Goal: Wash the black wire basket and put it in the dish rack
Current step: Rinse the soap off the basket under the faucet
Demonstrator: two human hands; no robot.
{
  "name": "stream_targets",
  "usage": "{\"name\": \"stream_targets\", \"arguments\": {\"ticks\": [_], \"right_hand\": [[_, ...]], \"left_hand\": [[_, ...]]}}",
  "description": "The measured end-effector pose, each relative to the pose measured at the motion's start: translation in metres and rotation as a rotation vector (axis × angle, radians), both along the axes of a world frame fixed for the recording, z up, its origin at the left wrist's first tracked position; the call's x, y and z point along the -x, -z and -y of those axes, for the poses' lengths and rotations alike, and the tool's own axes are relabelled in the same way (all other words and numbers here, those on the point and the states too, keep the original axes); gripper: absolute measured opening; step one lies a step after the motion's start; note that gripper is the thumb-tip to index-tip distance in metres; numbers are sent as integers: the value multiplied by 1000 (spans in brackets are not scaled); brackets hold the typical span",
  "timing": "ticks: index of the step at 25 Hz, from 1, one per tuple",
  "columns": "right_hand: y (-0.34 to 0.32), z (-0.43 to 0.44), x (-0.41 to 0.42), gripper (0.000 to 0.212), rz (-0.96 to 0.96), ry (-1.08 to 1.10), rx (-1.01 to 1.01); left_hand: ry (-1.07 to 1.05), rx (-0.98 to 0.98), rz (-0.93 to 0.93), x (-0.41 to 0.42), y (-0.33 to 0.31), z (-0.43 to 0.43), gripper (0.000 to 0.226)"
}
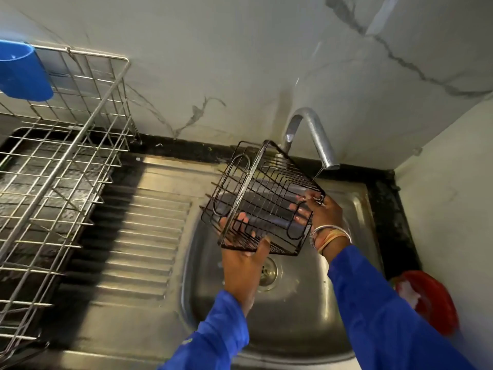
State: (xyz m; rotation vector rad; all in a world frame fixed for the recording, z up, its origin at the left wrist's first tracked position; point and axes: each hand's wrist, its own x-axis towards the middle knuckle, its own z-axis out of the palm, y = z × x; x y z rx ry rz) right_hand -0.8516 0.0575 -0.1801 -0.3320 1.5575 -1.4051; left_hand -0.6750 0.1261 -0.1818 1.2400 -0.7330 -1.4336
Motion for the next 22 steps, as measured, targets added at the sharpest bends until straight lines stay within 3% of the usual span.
{"name": "stream_targets", "arguments": {"ticks": [3,5,7,10,12,16,17,20,22], "right_hand": [[-4,4,0,7,-149,-23,-29],[-4,5,0,3,-279,-70,-69],[-6,9,4,7,-550,-138,-71],[-21,11,15,18,-995,-309,6],[-27,12,23,18,-1099,-425,-9],[-31,12,20,17,-1288,-514,12],[-33,14,16,15,-1157,-476,31],[-45,18,2,10,-279,-431,-35],[-48,19,4,16,-134,-377,-48]], "left_hand": [[8,-108,-68,-2,0,-6,67],[-97,-169,-163,1,1,-5,59],[-200,-226,-253,6,-4,-1,74],[-269,-256,-256,7,-8,5,57],[-285,-249,-246,4,-6,1,51],[-258,-283,-216,2,2,-4,68],[-248,-290,-217,5,3,-2,69],[-238,-308,-242,14,2,0,68],[-252,-320,-300,23,2,0,47]]}}
